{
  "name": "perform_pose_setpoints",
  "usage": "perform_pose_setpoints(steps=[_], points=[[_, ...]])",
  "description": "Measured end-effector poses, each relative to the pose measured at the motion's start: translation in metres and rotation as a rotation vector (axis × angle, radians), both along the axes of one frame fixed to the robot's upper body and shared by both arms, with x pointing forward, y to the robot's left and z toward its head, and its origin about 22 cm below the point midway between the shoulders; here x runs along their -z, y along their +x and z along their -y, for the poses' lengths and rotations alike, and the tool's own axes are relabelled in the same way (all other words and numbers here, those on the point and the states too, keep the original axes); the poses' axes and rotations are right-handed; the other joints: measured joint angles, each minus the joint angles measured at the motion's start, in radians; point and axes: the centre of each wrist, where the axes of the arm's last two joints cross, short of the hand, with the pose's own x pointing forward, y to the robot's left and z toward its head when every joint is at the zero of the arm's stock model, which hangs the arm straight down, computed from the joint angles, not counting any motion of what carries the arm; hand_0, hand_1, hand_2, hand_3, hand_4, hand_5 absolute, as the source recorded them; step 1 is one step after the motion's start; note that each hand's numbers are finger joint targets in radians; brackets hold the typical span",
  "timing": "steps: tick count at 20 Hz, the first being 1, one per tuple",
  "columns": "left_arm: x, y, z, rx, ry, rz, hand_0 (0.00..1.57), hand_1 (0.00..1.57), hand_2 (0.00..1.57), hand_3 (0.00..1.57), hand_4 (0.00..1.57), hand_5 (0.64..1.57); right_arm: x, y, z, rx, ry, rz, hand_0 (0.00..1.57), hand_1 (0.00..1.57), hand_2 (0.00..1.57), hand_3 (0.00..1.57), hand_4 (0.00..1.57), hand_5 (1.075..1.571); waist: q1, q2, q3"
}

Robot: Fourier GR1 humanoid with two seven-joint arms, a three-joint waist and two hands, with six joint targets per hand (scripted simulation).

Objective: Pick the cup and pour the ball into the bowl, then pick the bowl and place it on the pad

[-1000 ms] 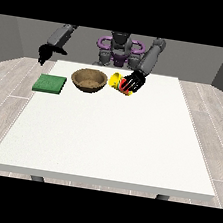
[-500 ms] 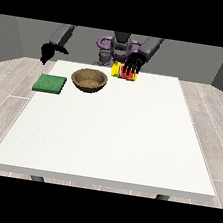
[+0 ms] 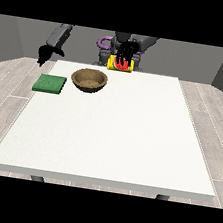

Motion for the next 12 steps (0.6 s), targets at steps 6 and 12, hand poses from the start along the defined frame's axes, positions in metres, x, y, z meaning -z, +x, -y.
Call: perform_pose_setpoints(steps=[6, 12], points=[[-0.023, -0.015, 0.03, 0.055, 0.125, 0.06, 0.0, 0.0, 1.57, 1.57, 0.56, 1.525, 0.009, -0.01, 0.002, 0.034, 0.0, -0.007, 0.0, 0.0, 0.17, 0.34, 0.4, 1.532, 0.02, -0.002, 0.0001], [-0.04, -0.022, 0.042, 0.068, 0.214, 0.1, 0.0, 0.0, 1.57, 1.57, 0.66, 1.545, 0.003, -0.003, 0.002, 0.02, 0.002, 0.013, 0.0, 0.0, 0.14, 0.25, 0.41, 1.529, 0.005, 0.021, -0.0001]])
